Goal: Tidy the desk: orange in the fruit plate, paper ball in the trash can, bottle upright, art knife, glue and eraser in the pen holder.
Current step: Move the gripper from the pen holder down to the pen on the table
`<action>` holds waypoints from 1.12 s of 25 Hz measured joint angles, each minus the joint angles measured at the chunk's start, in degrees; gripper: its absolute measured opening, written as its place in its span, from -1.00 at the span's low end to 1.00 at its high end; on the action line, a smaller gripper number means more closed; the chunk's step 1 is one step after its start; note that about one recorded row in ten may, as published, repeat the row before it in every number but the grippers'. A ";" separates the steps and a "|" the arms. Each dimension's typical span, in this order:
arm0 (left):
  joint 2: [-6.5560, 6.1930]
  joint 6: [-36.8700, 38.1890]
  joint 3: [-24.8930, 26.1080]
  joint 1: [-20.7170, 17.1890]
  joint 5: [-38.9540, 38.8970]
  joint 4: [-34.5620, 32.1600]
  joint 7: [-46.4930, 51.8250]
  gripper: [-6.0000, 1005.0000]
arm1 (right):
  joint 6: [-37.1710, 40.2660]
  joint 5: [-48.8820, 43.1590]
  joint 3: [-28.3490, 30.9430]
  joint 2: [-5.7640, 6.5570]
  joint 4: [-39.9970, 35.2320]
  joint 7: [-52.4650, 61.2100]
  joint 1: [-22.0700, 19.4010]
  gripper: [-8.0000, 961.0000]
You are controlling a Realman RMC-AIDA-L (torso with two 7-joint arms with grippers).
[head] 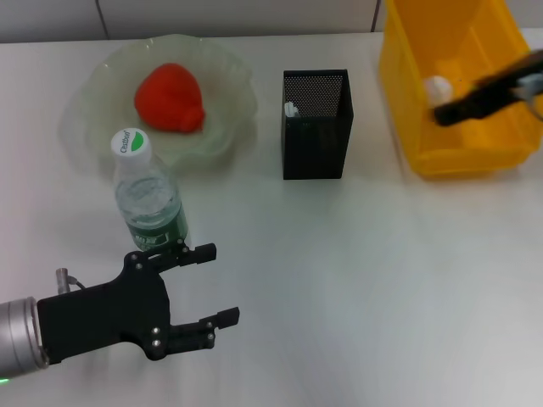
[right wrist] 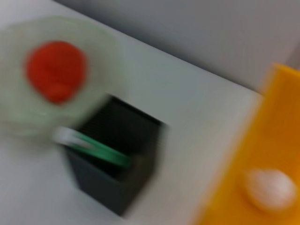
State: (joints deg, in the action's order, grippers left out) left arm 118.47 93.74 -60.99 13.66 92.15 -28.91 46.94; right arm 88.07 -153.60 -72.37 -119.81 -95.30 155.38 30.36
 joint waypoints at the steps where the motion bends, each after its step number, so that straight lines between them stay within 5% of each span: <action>1: 0.00 -0.02 0.00 0.04 0.00 0.00 -0.02 0.62 | 0.57 -0.35 2.00 -0.03 -0.49 -0.10 -0.97 0.42; 9: 0.00 -0.06 0.00 0.32 -0.01 0.00 0.16 0.62 | -0.13 -5.96 21.99 0.51 1.68 -5.39 -4.08 0.52; 14: 0.00 -0.13 0.00 0.24 -0.03 0.04 0.17 0.62 | -3.96 -10.03 28.33 1.32 5.29 -5.99 -5.12 0.50; 18: 0.00 -0.23 0.00 0.29 -0.04 0.50 0.06 0.62 | -7.63 -12.95 30.31 1.36 8.03 -5.99 -5.68 0.49; 28: -0.08 -0.63 0.00 -0.02 0.05 0.87 -0.03 0.62 | -15.33 -13.59 31.88 5.18 18.89 -6.37 -7.58 0.45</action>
State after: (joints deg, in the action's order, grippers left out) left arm 118.39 93.10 -60.99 13.64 92.20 -28.04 46.91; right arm 72.74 -167.19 -40.49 -114.63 -76.41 149.01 22.78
